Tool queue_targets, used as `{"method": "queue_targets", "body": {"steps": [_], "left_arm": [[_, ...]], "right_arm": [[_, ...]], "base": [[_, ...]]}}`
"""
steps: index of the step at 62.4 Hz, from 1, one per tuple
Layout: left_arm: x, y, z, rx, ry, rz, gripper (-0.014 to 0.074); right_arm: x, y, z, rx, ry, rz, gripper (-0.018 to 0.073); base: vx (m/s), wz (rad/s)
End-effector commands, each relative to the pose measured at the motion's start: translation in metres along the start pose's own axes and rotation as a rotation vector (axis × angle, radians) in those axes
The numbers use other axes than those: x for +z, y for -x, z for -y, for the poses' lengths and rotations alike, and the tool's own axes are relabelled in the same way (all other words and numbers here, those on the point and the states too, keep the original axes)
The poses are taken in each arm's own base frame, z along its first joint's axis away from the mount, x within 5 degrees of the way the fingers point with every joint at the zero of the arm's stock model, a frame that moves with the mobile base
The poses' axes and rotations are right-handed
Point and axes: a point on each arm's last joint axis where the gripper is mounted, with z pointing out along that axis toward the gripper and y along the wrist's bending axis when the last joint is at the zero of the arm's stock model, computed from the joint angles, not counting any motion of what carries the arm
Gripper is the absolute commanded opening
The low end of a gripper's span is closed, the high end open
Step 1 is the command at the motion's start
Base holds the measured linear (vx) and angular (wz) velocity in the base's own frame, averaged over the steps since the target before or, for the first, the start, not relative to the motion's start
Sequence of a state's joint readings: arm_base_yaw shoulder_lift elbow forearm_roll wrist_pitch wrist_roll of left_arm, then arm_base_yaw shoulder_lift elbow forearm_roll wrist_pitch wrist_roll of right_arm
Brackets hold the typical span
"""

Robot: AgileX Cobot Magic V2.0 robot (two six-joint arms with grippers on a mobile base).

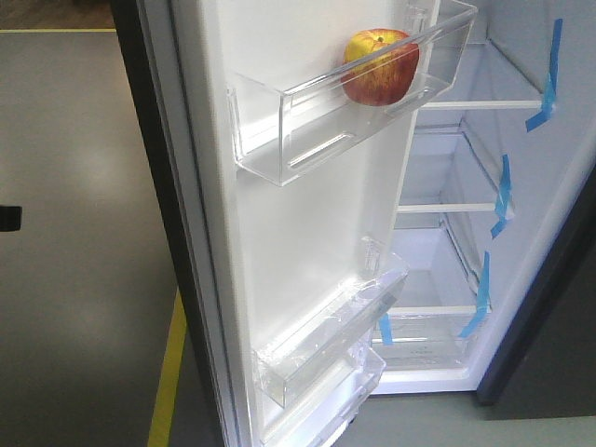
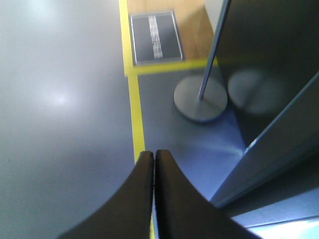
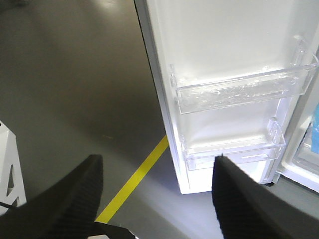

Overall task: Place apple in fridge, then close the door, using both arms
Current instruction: 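Reach the left gripper toward the outer edge of the fridge door, then push the fridge door shut with the left gripper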

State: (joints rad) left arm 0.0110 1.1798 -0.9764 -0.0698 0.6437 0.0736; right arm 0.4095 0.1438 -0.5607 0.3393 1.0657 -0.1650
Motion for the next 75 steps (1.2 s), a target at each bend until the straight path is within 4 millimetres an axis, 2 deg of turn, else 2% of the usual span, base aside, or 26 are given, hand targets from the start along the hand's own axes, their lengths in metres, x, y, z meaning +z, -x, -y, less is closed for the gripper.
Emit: {"method": "queue_targets", "body": {"steps": [1,15,31,43,60,75], "left_arm": [[0.009,0.028,0.0,0.004,-0.009,0.046,-0.0006],[0.053,0.061,0.005,0.021,-0.094,0.001,-0.0006],[0.09,0.097,0.014,0.008,-0.215,0.005,-0.0006],[0.117,0.12,0.024,-0.075,-0.353,0.021,-0.0006],[0.149,0.132,0.048,-0.181,-0.596,0.006,-0.0006],[0.149,0.129,0.075,-0.172,-0.743,-0.015,-0.0006]], "right_arm": [[-0.002,0.011,-0.001,-0.003,0.005,0.067,0.0453],[-0.002,0.011,-0.001,-0.003,0.005,0.067,0.0453],[-0.002,0.011,-0.001,-0.003,0.005,0.067,0.0453],[-0.002,0.011,-0.001,-0.003,0.005,0.067,0.0453],[-0.002,0.011,-0.001,-0.003,0.005,0.066,0.0453],[-0.002,0.011,-0.001,-0.003,0.005,0.066,0.0453]], "base": [[0.0,0.0],[0.0,0.0],[0.0,0.0],[0.0,0.0],[0.0,0.0],[0.0,0.0]]}}
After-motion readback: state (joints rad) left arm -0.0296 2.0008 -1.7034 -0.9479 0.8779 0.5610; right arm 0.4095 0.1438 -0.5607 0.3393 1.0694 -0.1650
